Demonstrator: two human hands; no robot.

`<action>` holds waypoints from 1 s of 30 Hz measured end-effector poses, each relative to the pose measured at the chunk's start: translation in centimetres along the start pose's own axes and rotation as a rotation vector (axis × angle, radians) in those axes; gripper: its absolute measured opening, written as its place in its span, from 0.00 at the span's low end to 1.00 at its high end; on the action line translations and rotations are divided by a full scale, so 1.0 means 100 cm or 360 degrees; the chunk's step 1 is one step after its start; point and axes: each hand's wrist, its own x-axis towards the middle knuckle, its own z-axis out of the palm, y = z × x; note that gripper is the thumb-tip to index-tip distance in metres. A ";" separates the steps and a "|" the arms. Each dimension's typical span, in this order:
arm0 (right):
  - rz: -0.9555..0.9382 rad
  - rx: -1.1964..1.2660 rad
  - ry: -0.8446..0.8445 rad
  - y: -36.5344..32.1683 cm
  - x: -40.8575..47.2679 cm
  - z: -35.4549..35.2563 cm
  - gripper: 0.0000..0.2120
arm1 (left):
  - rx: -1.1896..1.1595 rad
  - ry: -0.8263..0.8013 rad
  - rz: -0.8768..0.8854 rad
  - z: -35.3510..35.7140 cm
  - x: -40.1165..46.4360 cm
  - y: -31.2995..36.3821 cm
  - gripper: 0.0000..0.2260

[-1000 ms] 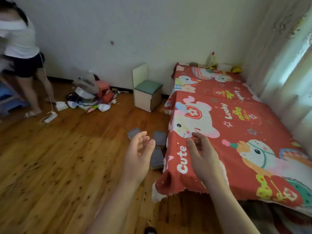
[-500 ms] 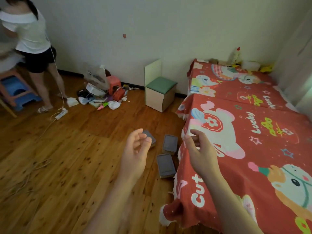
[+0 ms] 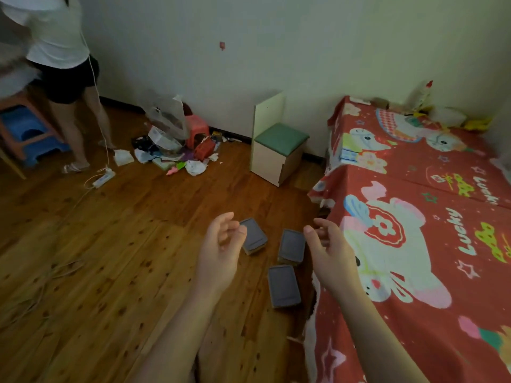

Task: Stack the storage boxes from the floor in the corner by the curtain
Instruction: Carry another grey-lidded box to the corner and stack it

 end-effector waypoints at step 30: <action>0.0637 -0.0087 0.0127 0.017 0.229 0.211 0.26 | 0.0395 -0.0603 -0.0180 -0.018 0.384 -0.109 0.19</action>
